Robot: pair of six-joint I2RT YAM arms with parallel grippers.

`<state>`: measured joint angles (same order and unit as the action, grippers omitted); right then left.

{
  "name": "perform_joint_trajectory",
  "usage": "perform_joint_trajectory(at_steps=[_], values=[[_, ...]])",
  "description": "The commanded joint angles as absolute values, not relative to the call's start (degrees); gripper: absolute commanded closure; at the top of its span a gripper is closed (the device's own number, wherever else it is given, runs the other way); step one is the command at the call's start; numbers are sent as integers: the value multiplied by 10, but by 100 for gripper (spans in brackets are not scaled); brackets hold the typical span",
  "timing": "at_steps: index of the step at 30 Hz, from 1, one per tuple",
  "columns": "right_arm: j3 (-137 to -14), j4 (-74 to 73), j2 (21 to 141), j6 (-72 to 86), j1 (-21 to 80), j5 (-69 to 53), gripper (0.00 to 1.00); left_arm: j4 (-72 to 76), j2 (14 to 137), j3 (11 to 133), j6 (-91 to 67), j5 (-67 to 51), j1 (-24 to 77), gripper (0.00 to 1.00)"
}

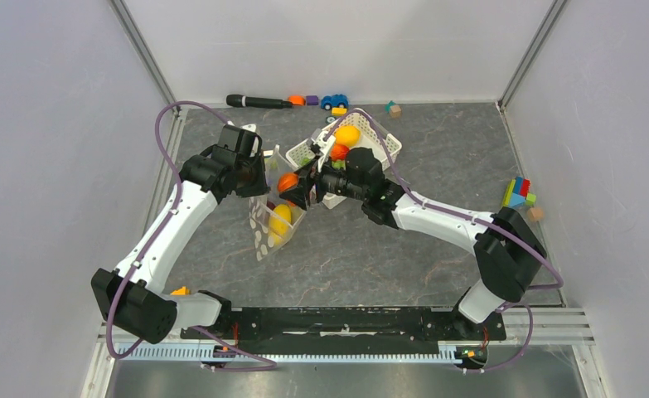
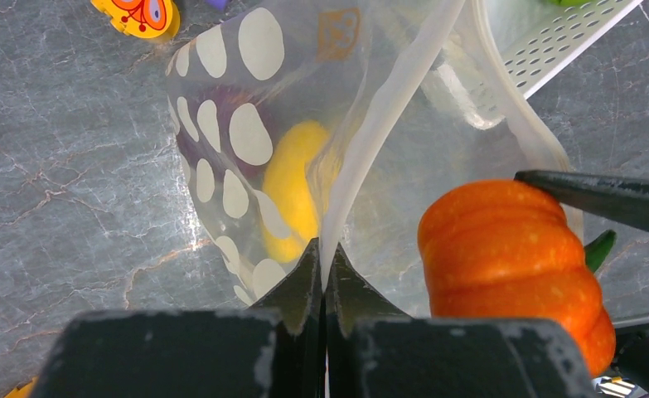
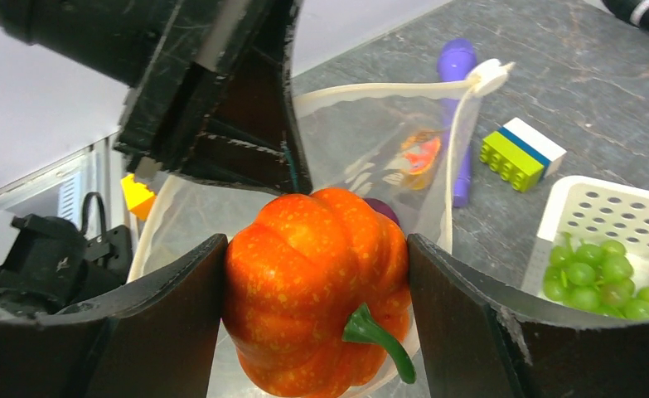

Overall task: Place the food in the zip-top bag and seal the zipper
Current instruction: Place the fake vegetable in the zipper food storage bag, then pick up the fake fruit from the bin.

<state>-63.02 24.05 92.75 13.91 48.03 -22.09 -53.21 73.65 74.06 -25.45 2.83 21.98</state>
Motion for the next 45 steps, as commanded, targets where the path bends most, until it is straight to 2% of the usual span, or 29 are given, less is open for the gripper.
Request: perform_joint_trajectory(at_steps=[1, 5, 8, 23, 33, 39, 45], values=[[-666, 212, 929, 122, 486, -166, 26, -516, 723, 743, -242, 21, 219, 98], [-671, 195, 928, 117, 490, -145, 17, -516, 723, 743, -242, 19, 220, 98], [-671, 192, 926, 117, 490, -140, 2, -516, 722, 743, -242, 20, 219, 98], [-670, 203, 894, 96, 492, -176, 2, -516, 723, 743, -243, 11, 220, 98], [-675, 191, 841, 27, 489, -149, 2, -516, 721, 743, -240, 13, 220, 98], [-686, 172, 824, 30, 457, -133, 2, -516, 722, 742, -240, 12, 219, 98], [-727, 111, 863, 72, 398, -103, 2, -516, 722, 743, -239, 10, 220, 98]])
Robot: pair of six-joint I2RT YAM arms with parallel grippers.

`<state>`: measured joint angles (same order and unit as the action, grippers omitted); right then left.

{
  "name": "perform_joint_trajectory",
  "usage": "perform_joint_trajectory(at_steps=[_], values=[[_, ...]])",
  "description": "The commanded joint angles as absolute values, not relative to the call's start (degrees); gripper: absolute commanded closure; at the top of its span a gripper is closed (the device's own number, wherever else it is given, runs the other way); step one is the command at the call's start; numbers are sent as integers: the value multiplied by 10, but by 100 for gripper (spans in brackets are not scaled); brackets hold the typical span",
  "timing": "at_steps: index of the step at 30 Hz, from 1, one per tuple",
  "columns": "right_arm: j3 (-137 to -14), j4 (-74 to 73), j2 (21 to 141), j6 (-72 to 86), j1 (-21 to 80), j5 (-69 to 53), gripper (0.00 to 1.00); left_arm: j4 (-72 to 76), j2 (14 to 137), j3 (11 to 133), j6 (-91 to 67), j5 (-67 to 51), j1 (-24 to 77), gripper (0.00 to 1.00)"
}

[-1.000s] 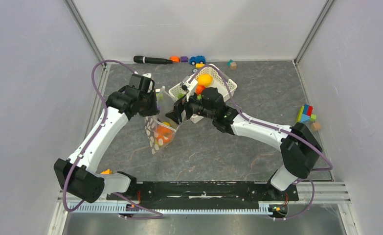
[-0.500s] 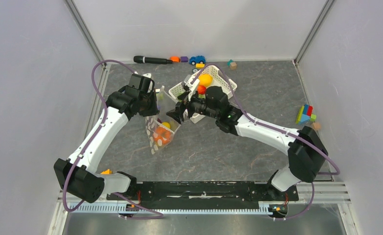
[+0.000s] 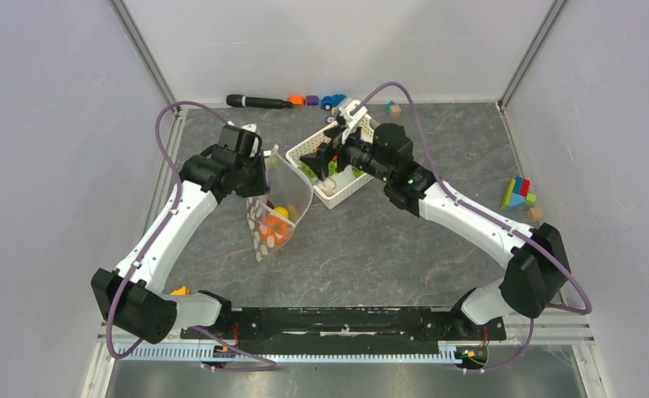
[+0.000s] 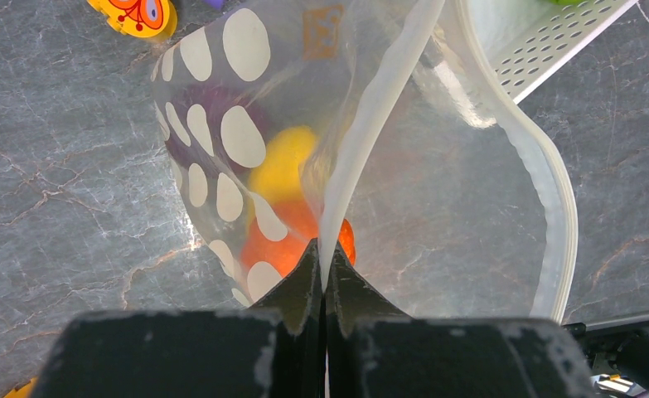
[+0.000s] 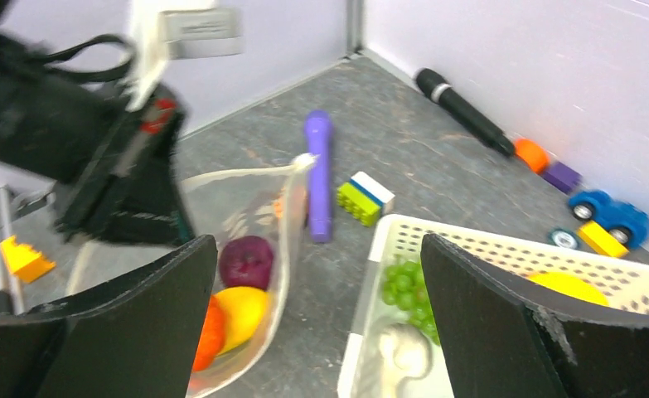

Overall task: Place the food in the zip-top bag and seal the zipper
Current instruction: Pick up the fake fruit from the bin.

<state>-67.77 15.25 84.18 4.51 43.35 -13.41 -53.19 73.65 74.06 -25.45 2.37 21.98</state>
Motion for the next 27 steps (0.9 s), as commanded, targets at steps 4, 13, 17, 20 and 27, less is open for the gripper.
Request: perform_joint_trajectory(at_steps=[4, 13, 17, 20, 27], values=[[-787, 29, 920, 81, 363, -70, 2, -516, 722, 743, -237, 11, 220, 98], [-998, -222, 1101, 62, 345, 130, 2, -516, 723, 743, -235, 14, 220, 98], [-1027, -241, 1153, 65, 330, 143, 2, -516, 724, 742, -234, 15, 220, 98], [-1036, -248, 1177, 67, 321, 144, 2, -516, 723, 742, -234, 16, 219, 98], [-1048, -278, 1220, 60, 306, 160, 2, -516, 724, 742, -233, 16, 219, 98]])
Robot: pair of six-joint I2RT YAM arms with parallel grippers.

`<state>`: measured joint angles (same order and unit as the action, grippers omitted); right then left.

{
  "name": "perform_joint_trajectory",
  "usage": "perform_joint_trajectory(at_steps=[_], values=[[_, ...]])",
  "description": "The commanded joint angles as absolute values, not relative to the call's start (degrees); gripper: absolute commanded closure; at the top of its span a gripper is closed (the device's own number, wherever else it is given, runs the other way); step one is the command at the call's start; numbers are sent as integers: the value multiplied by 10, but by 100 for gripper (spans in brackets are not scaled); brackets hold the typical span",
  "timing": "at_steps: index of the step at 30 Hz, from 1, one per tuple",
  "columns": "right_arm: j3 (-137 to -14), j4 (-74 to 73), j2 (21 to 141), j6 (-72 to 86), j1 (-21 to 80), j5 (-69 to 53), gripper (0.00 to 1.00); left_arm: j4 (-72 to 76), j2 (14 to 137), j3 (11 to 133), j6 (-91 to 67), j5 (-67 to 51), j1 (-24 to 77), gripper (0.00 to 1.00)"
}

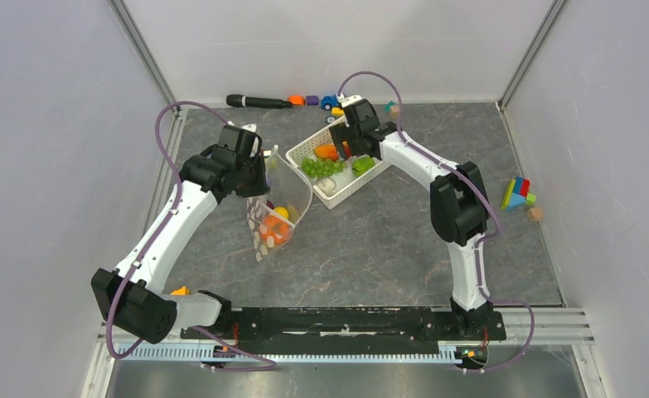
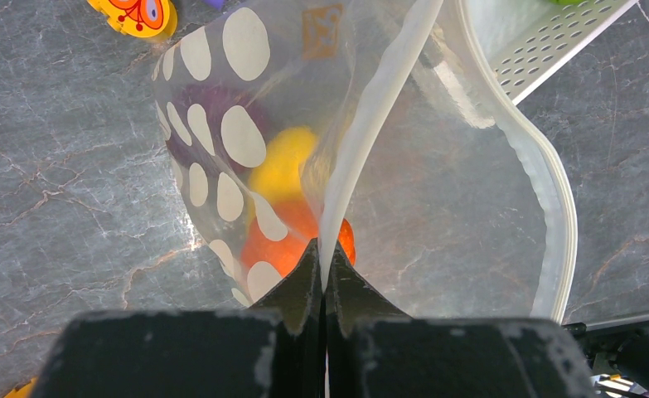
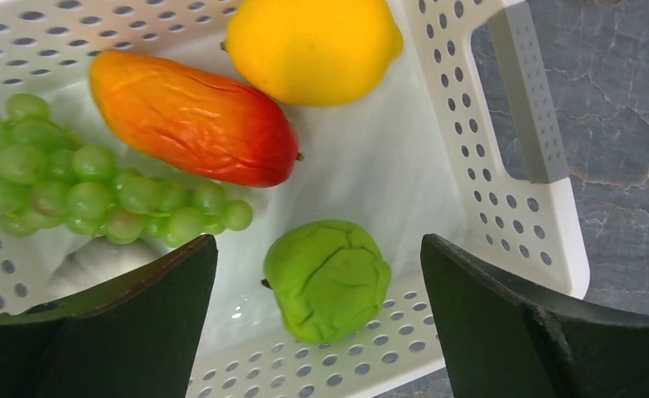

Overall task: Place the food in the zip-top bag and seal the zipper
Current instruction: Pick up the fake fruit from the bin.

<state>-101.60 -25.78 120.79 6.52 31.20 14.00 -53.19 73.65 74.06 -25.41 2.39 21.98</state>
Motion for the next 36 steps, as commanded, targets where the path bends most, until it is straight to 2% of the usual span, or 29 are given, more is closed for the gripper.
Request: perform_joint_trajectory(at_steps=[1, 26, 30, 31, 34, 36], values=[[-1045, -281, 1223, 59, 304, 159, 2, -516, 725, 742, -233, 17, 219, 98], [-1049, -296, 1302, 49, 299, 145, 3, -516, 731, 742, -232, 10, 220, 98], [-1051, -295, 1295, 52, 299, 144, 14, -516, 733, 742, -233, 9, 220, 98], [-1050, -294, 1293, 53, 299, 144, 19, -516, 733, 742, -233, 9, 220, 98], [-1044, -288, 1281, 62, 299, 144, 44, -516, 732, 742, -233, 9, 219, 98], [-1035, -279, 1270, 67, 298, 145, 53, -516, 731, 742, -233, 9, 220, 98]])
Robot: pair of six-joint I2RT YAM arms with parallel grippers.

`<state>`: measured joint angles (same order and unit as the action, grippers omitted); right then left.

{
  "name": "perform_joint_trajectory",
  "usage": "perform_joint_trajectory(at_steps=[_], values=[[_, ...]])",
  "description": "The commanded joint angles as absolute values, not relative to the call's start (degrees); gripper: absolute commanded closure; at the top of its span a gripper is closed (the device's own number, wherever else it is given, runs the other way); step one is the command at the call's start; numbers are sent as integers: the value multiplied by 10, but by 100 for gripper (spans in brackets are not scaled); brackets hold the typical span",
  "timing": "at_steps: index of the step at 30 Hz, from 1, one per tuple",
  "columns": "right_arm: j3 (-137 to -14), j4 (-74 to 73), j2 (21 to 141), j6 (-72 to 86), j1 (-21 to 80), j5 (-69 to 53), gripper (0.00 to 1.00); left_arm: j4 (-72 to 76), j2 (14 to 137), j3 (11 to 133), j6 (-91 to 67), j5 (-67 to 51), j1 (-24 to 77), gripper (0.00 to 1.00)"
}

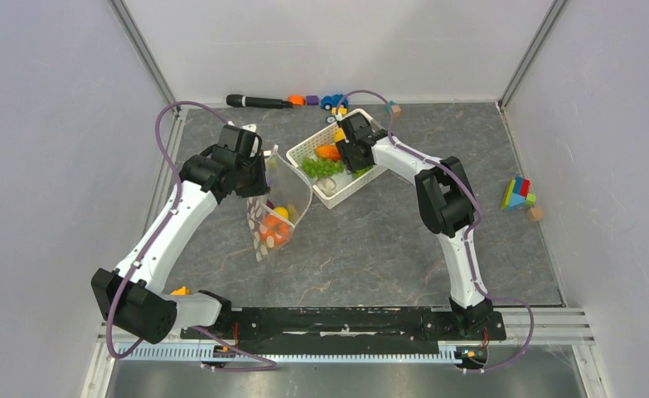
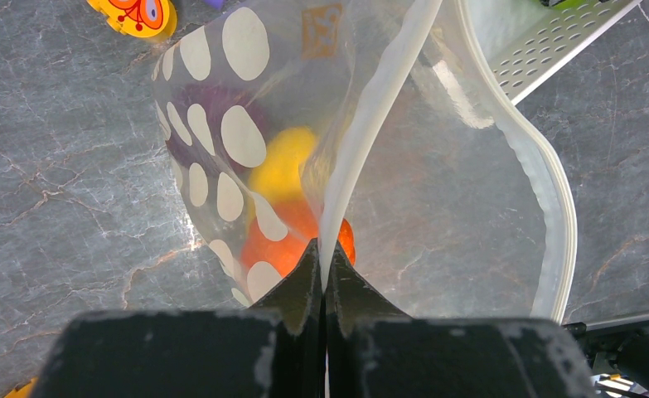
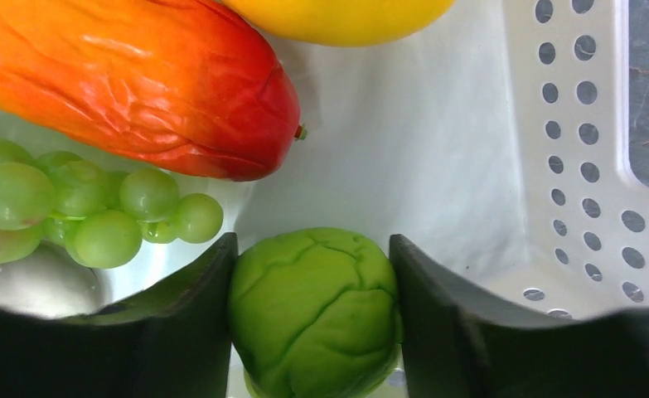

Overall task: Place the food in the zip-top bag and seal the zipper
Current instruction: Pick up the fake fruit from the bin, then place the fake fruit in the zipper food storage bag.

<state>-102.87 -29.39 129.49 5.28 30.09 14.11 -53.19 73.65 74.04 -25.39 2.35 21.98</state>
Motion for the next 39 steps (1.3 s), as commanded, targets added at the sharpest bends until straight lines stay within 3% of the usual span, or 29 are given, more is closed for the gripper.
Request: perform_joint_trajectory(at_steps=[1, 6, 17, 30, 39], values=[[-1032, -275, 1265, 69, 299, 146, 56, -516, 730, 742, -233, 9, 220, 98], [-1007, -253, 1238, 81, 299, 149, 68, -517, 731, 742, -233, 8, 220, 98], [-898, -133, 1097, 88, 299, 127, 77, -517, 732, 742, -231, 7, 220, 98], [-666, 194, 898, 116, 301, -241, 80, -518, 734, 743, -229, 3, 219, 98], [-641, 271, 843, 126, 356, -306, 81, -516, 730, 742, -229, 3, 220, 98]])
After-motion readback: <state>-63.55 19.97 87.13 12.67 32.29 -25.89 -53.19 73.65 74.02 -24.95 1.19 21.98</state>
